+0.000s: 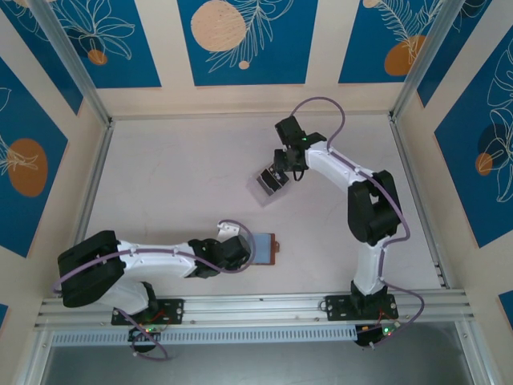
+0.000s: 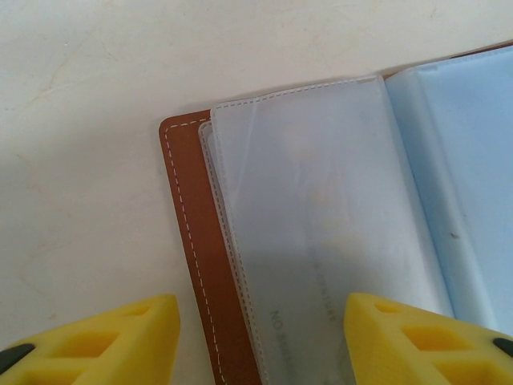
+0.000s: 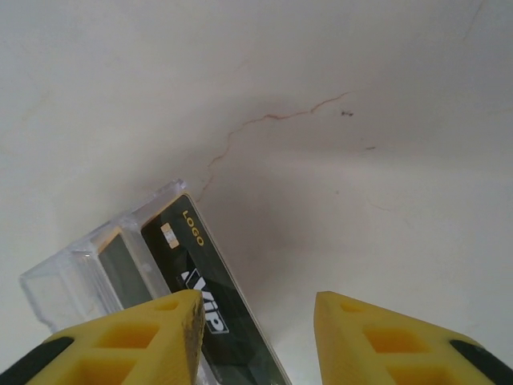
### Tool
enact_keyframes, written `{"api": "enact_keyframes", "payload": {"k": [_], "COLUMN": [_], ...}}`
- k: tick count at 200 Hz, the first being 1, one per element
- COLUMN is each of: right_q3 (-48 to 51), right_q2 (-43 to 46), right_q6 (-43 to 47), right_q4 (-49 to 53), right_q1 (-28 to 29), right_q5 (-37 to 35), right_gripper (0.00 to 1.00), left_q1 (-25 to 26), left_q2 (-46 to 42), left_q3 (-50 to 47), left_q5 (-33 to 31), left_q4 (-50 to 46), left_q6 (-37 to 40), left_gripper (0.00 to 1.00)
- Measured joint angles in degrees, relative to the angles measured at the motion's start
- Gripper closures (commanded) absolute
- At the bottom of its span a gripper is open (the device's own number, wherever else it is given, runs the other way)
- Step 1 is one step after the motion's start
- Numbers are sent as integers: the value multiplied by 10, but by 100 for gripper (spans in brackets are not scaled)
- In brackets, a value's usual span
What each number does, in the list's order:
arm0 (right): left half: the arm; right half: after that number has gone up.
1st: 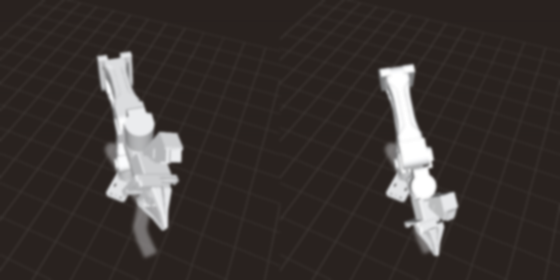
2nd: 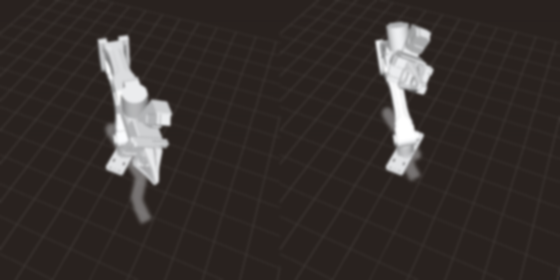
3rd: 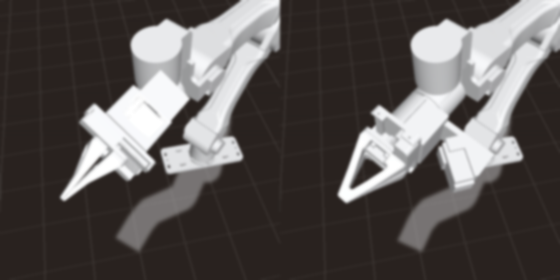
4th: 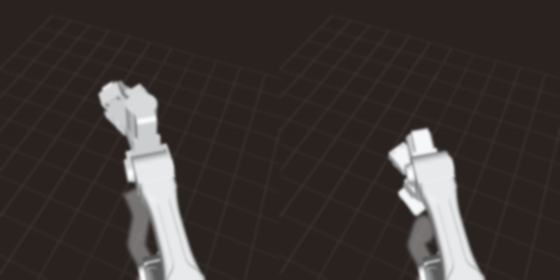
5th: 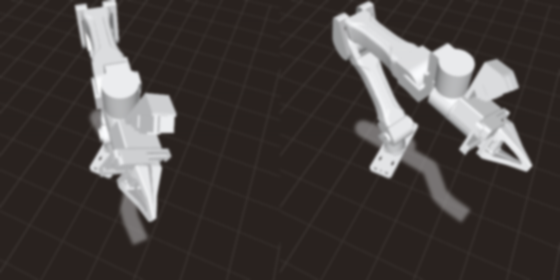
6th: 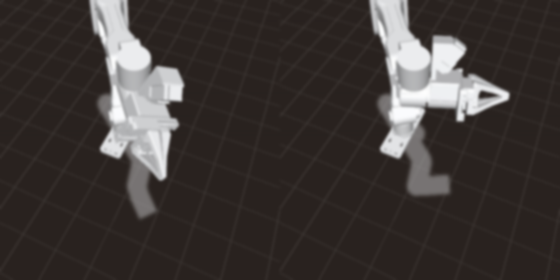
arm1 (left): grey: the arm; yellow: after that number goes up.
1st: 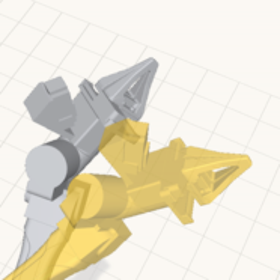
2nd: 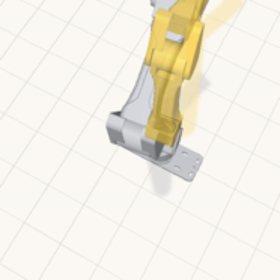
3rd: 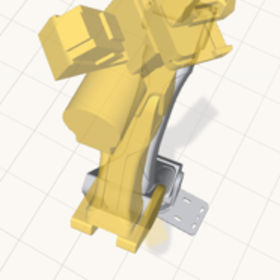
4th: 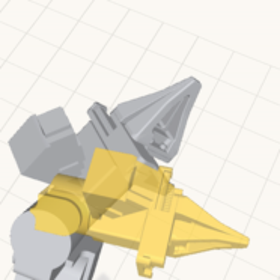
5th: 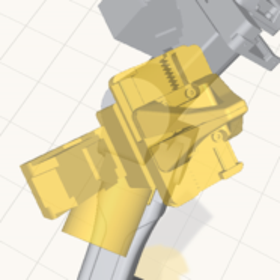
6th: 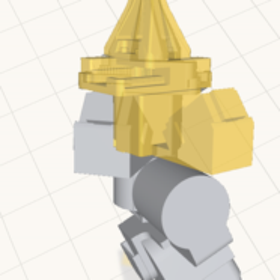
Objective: Put the credit cards into the card holder
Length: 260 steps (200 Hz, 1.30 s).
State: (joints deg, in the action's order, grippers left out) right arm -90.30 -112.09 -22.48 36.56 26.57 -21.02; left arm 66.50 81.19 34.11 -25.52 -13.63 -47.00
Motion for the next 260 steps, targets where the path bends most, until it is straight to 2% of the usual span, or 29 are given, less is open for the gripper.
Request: {"api": "enact_keyframes", "payload": {"k": [54,108,196,260], "right_q3": [-4,-5,-5,-5], "right_q2": [-38,-38,-37,-35], "right_q6": [13,18,20,22], "right_q4": [4,3,4,13], "right_q1": [5,9,10,10], "right_q5": [1,-14,-43,-58], "right_gripper": [55,70,69,65], "left_q1": [0,0,0,-1], "left_q2": [0,-1,-1,-1], "left_q3": [-8,-10,-11,-11], "left_q5": [0,0,0,0], "left_q4": [13,15,16,17], "left_q6": [-6,-7,-11,-11], "left_gripper": [44,44,45,45]}}
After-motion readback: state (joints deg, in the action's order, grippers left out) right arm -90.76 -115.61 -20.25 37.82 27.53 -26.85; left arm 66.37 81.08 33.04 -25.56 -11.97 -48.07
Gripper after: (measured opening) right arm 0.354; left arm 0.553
